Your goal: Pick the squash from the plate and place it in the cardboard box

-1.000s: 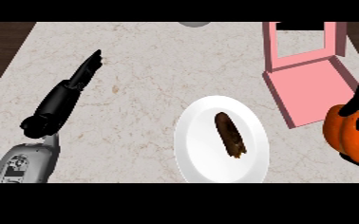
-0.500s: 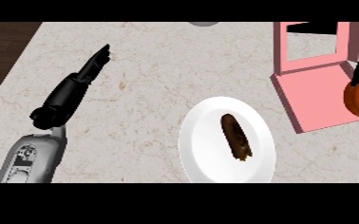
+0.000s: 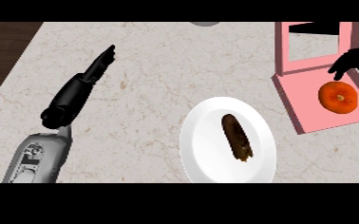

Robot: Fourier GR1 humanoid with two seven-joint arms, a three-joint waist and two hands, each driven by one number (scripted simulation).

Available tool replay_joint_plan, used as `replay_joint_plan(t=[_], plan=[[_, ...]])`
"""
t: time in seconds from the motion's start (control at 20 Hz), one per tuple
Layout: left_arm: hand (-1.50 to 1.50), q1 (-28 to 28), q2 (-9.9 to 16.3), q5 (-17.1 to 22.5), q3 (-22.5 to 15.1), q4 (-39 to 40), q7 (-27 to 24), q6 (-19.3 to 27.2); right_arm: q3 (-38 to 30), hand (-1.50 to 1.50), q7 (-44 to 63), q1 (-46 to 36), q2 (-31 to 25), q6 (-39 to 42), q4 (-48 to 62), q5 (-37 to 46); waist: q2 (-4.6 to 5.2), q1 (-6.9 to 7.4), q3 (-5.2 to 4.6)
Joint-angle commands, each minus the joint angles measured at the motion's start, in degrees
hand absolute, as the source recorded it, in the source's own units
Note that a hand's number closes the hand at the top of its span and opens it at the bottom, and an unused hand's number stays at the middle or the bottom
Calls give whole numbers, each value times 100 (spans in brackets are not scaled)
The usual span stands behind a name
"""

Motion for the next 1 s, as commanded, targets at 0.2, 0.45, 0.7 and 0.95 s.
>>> replay_joint_plan(t=[0.2, 0.45, 0.7, 0.95], plan=[[0, 32, 16, 154, 110, 0, -35, -102, 57, -150, -1766, -376, 443, 642, 948, -694, 2, -23, 12], [0, 72, -48, -14, 41, 47, -80, 50, -527, -150, -982, -159, 1203, 1815, 1196, -2752, 6, -119, 9], [0, 69, -16, -4, 48, 17, -41, 11, -881, -150, 272, -414, 1222, 2744, 1876, -3983, 4, -39, -6], [0, 99, 13, -67, 18, -58, -137, 9, -1394, -150, 1092, -841, 1036, 3256, 2732, -4871, 34, 31, 14]])
